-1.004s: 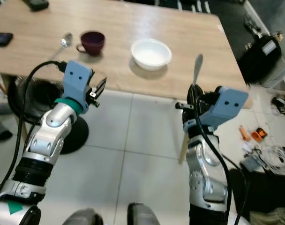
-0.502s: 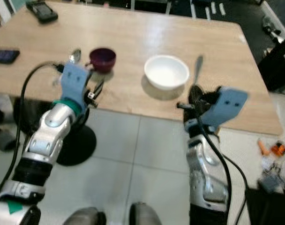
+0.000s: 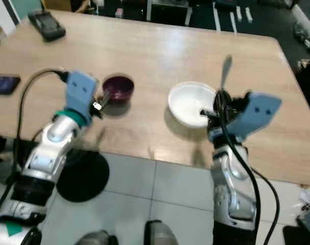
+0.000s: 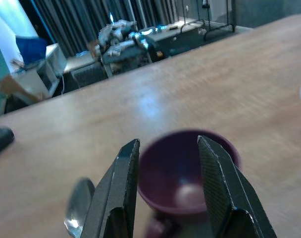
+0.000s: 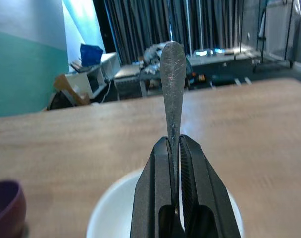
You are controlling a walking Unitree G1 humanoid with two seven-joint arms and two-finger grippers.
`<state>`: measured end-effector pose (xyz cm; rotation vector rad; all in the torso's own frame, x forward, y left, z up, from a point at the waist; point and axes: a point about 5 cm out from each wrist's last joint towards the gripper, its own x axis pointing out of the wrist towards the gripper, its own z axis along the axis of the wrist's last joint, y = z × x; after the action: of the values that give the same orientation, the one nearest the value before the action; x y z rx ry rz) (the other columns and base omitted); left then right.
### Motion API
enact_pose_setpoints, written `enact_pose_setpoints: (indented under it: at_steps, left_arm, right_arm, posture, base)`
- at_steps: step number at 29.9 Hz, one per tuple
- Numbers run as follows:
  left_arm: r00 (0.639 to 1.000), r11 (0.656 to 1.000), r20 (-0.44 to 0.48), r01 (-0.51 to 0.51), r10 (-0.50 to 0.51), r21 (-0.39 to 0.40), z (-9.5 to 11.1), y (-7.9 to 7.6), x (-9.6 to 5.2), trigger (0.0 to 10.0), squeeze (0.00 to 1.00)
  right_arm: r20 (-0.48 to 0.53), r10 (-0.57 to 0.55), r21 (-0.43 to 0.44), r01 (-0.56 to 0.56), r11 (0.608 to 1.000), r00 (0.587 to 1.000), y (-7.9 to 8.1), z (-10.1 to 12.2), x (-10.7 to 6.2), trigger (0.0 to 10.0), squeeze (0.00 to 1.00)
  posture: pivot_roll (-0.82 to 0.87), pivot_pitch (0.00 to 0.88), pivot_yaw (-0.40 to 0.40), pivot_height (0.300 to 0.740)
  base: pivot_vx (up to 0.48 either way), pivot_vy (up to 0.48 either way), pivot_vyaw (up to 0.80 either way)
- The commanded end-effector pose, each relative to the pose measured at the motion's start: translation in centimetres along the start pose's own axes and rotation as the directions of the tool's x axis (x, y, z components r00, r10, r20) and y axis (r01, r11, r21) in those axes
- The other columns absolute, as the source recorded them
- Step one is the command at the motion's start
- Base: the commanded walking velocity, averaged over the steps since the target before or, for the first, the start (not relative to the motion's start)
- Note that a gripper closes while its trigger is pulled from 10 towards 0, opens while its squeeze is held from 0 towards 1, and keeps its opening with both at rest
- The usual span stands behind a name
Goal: Setting the table
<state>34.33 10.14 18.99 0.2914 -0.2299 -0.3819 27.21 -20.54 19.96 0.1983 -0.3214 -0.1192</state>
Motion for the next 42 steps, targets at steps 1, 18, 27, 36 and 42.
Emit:
enact_pose_setpoints:
  at_steps: [1, 18, 27, 36, 42]
  left_arm:
    - [0.999, 0.999, -0.009, 0.032, -0.032, 0.018, -0.5, -0.1, -0.6, 10.0, 0.00]
    - [0.999, 0.992, -0.034, 0.030, -0.034, -0.127, -0.8, 0.2, -1.3, 10.0, 0.00]
    - [0.997, 0.993, -0.045, 0.056, -0.061, -0.103, -1.2, -0.4, -1.6, 10.0, 0.00]
    - [0.996, 0.996, -0.073, 0.040, -0.046, -0.080, -1.1, 0.6, -1.8, 10.0, 0.00]
    - [0.995, 0.999, -0.102, 0.011, -0.016, -0.046, -1.3, 2.2, -2.5, 10.0, 0.00]
  right_arm:
    - [-0.003, -0.003, 0.008, 0.003, 1.000, 1.000, 0.0, -0.1, -0.2, 10.0, 0.00]
    - [-0.108, 0.093, -0.109, -0.105, 0.989, 0.990, 1.3, -1.2, -0.7, 10.0, 0.00]
    - [-0.251, 0.169, -0.087, -0.196, 0.977, 0.953, 4.9, -4.0, -0.2, 10.0, 0.00]
    - [-0.336, 0.144, 0.061, -0.132, 0.989, 0.931, 7.1, -6.2, 1.7, 10.0, 0.00]
    - [-0.370, 0.130, 0.058, -0.117, 0.991, 0.920, 7.6, -7.2, 2.5, 10.0, 0.00]
  posture:
    - [0.04, 0.032, 0.031, 0.740]
    - [0.05, 0.024, 0.022, 0.740]
    - [0.06, 0.039, 0.024, 0.740]
    - [0.10, 0.131, 0.025, 0.740]
    - [0.13, 0.175, 0.017, 0.740]
  base:
    - [0.000, 0.000, 0.00]
    - [0.000, 0.000, 0.00]
    - [0.000, 0.000, 0.00]
    - [0.000, 0.000, 0.00]
    - [0.000, 0.000, 0.00]
